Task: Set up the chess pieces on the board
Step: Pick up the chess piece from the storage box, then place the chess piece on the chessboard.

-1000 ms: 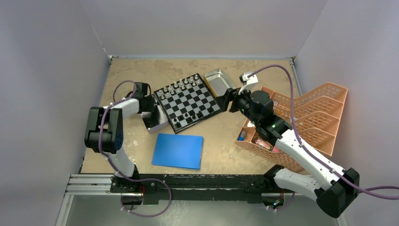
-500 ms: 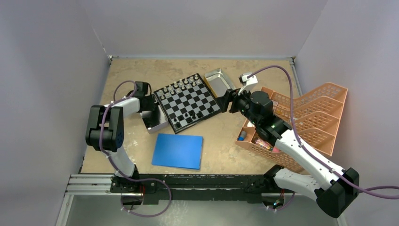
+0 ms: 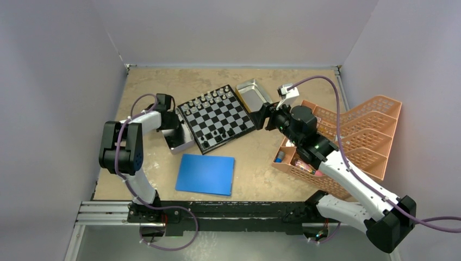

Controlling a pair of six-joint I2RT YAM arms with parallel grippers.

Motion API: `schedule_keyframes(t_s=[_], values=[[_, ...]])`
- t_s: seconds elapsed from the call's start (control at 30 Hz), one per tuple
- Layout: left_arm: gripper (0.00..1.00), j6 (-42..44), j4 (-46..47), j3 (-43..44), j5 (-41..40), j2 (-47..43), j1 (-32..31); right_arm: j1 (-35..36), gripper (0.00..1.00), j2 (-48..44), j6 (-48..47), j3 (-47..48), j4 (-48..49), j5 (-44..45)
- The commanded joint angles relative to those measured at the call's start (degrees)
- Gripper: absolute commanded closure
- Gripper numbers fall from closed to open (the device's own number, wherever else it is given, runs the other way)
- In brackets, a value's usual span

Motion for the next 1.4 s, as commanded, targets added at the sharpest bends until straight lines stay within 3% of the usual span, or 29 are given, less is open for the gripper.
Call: schedule_keyframes(t_s=[0.0,0.27,0.47,0.63,0.8,1.03,1.17,1.37], values=[[1.0,0.1,-2.7,0.7,-1.9,-3.7,-0.2,-0.2,0.31,-2.0,-0.7,0.2,2.8,-0.6],[1.0,5.8,-1.7,-2.3,-3.0,-14.2,-0.2,-0.2,0.31,-3.3,-0.3,-0.7,2.9,-2.1],[1.0,22.6,7.8,-6.1,0.9,-25.3,-0.2,-0.2,0.3,-3.9,-0.9,-1.7,5.9,-4.2],[1.0,40.5,20.5,-9.8,9.7,-34.5,-0.2,-0.2,0.3,-3.9,-0.8,-3.5,10.5,-12.3],[1.0,50.7,22.7,-10.5,20.5,-41.6,-0.2,-0.2,0.32,-3.6,4.0,-6.0,20.8,-14.7],[1.0,54.9,28.9,-12.8,40.4,-42.2,-3.9,2.3,0.31,0.7,2.0,-3.0,27.3,-15.6],[1.0,59.5,31.5,-13.4,44.3,-41.6,-8.9,7.1,0.29,4.8,-1.1,-0.9,29.4,-11.8],[1.0,60.1,35.4,-14.3,51.7,-40.9,-9.7,11.3,0.3,12.1,-2.7,2.8,31.5,-11.2]])
